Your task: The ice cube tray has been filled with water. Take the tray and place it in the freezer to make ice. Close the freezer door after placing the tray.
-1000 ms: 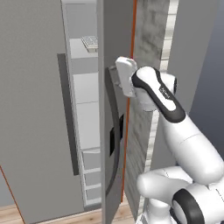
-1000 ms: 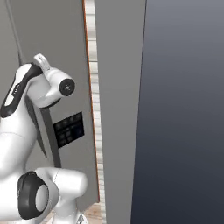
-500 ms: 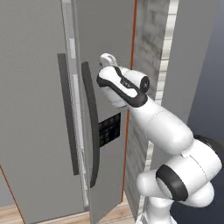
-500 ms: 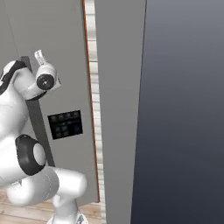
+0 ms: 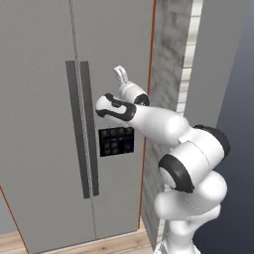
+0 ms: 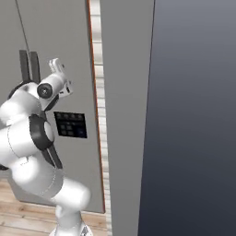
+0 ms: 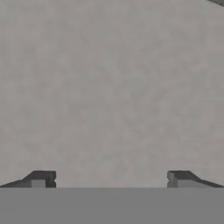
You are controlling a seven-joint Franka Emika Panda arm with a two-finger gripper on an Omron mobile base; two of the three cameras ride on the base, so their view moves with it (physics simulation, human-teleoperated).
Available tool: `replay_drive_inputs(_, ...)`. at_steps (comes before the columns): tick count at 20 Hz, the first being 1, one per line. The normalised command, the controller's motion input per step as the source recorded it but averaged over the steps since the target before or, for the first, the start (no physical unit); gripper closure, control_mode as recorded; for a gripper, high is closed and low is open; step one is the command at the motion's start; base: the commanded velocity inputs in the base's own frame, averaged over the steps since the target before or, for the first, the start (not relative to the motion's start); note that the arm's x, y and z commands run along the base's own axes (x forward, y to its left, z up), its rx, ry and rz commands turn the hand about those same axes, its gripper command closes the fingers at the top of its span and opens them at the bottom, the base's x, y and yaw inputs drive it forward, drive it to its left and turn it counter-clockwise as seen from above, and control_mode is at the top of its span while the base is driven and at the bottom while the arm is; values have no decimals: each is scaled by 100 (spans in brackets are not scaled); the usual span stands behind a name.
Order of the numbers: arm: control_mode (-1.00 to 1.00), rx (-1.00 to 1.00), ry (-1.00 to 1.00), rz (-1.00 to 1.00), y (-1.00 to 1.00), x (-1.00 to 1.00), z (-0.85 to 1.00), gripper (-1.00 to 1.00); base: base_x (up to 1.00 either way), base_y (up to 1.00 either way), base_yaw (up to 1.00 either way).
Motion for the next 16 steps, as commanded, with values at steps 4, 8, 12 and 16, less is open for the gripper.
replay_drive_inputs(4, -100, 0, 20, -37, 0, 55, 40, -100, 0, 0, 0)
replay_drive_inputs(8, -100, 0, 21, -37, 0, 59, 38, -100, 0, 0, 0)
replay_drive_inputs(12, -100, 0, 21, -35, 0, 49, 39, -100, 0, 0, 0)
replay_drive_inputs(16, -100, 0, 18, -32, 0, 18, 40, -100, 0, 0, 0)
